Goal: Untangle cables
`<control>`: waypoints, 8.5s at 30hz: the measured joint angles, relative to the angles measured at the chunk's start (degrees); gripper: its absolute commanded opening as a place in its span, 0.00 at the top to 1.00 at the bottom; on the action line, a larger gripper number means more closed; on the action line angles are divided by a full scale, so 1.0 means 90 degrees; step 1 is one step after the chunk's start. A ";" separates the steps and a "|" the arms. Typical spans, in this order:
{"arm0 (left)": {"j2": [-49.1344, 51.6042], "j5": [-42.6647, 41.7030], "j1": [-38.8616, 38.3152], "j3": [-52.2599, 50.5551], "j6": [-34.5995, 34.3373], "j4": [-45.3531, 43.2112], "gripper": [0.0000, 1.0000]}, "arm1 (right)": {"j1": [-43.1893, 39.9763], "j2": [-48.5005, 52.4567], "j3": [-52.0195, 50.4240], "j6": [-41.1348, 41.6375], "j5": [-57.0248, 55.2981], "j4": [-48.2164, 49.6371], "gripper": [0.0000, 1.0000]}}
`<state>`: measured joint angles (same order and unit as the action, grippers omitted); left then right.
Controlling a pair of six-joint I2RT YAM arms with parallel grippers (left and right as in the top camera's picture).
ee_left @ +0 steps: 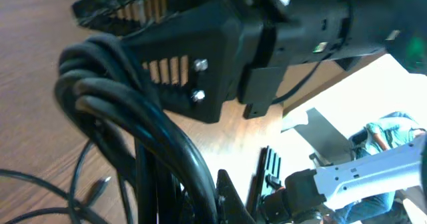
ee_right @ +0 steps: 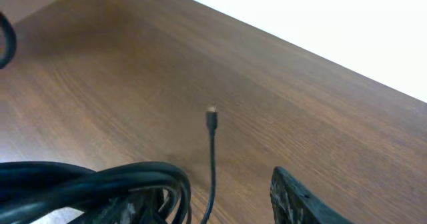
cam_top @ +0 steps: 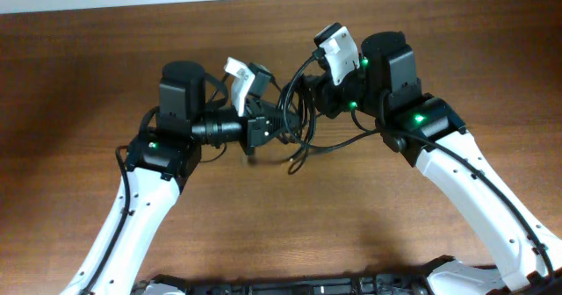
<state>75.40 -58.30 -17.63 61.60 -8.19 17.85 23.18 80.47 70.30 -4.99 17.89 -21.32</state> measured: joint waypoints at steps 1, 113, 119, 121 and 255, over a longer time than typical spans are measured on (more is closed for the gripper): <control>0.0000 -0.0024 -0.0010 -0.0005 0.0000 -0.0095 1.00 | -0.0007 0.0002 0.0000 -0.0015 0.0044 -0.0007 0.48; 0.0017 -0.2521 0.0913 -0.0070 -0.0015 -0.1498 1.00 | 0.0063 0.0126 0.0046 0.2215 -0.1761 -0.0636 0.02; 0.0017 -0.3026 0.0913 -0.0070 -0.0559 -0.1591 1.00 | -0.0073 0.0301 0.0046 0.2579 -0.2526 -0.0653 0.02; 0.0017 -0.3048 0.0925 -0.0070 -0.0619 -0.1591 1.00 | -0.0308 0.0588 0.0046 0.2773 -0.2560 -0.0872 0.02; -0.0449 0.6518 0.1523 -0.0017 0.2368 0.2788 0.01 | 0.2110 0.4082 0.0070 0.6747 -0.0153 0.3094 0.63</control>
<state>71.35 0.36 -3.92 61.45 13.13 42.94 42.17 117.21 70.94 55.72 16.51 6.52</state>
